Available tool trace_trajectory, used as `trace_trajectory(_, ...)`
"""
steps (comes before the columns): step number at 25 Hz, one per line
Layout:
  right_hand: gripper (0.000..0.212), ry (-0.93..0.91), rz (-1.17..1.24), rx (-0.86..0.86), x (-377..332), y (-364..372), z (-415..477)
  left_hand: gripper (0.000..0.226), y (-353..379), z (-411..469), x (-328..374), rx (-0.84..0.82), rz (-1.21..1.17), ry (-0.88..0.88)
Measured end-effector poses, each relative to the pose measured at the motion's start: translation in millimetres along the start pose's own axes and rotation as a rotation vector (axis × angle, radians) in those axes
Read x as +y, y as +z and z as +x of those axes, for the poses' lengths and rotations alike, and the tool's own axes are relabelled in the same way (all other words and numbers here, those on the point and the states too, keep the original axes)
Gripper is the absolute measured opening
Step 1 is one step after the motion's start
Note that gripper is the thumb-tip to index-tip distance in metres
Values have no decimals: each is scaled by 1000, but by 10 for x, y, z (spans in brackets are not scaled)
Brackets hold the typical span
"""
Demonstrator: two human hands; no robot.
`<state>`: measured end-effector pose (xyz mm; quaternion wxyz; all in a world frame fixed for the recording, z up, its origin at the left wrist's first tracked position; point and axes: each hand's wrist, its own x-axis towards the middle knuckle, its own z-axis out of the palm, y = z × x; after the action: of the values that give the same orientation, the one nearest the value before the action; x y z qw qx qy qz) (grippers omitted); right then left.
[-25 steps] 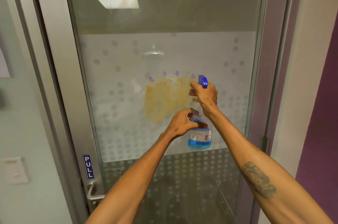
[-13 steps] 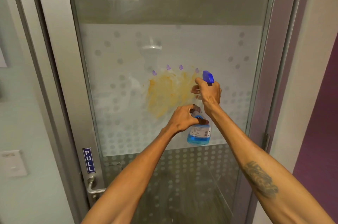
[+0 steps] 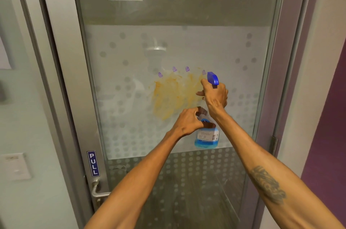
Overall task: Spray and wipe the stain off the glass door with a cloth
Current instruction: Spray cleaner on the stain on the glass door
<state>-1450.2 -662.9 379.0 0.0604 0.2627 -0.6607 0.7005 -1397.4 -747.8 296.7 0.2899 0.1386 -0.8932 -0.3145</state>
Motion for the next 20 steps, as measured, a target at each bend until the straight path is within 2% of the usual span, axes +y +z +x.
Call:
trace_trajectory(4, 30, -29, 6, -68, -71, 66, -35, 49, -92, -11, -23, 9, -1, -19)
trace_trajectory(8, 30, -32, 18, -44, -148, 181, -117, 55, -252, -66, -62, 38, 43, -28)
trace_trajectory(14, 30, -46, -4, -71, -236, 355, -277, 52, -458, -232, -154, 52, 21, -42)
trace_trajectory(17, 22, -65, 30, -97, -284, 453, -382, 55, -576, -300, -213, 59, 16, -64)
trace_trajectory(20, 28, -86, -10, -74, -322, 526, -468, 58, -645, -393, -260, 59, 23, -70)
